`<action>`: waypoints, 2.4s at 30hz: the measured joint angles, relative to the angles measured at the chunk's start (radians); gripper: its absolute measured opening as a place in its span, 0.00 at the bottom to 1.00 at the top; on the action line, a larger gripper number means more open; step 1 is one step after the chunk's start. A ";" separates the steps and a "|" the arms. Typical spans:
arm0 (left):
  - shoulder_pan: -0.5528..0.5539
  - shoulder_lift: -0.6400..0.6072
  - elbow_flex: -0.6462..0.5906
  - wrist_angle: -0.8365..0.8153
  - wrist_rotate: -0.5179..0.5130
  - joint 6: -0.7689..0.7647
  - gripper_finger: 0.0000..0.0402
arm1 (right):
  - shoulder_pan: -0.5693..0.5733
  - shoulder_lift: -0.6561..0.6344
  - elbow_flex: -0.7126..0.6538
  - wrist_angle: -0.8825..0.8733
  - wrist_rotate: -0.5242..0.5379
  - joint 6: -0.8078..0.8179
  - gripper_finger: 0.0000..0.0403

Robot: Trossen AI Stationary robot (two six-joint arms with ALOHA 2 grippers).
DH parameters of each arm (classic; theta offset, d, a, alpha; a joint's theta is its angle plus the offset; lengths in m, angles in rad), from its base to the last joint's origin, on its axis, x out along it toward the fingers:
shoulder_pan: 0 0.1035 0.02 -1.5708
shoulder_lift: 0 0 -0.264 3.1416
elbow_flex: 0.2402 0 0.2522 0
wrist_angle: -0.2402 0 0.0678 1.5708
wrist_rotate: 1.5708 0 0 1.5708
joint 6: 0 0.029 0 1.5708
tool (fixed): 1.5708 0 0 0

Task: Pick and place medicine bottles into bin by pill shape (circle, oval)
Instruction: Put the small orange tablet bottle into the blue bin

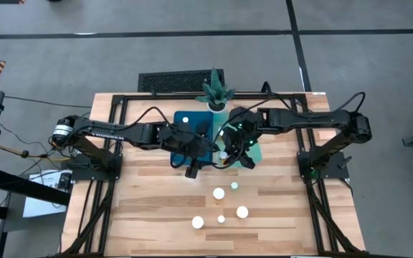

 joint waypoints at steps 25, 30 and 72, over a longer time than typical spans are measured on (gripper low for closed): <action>-0.056 -0.312 0.000 -0.477 -0.274 -0.388 0.55 | 0.087 0.195 -0.260 0.647 0.150 -0.015 0.29; -0.066 -0.322 0.000 -0.506 -0.320 -0.405 0.55 | 0.081 0.290 -0.202 0.715 0.121 -0.048 0.29; -0.191 -0.416 -0.001 -0.674 -0.451 -0.621 0.55 | 0.234 0.744 0.224 0.606 0.361 -0.139 0.29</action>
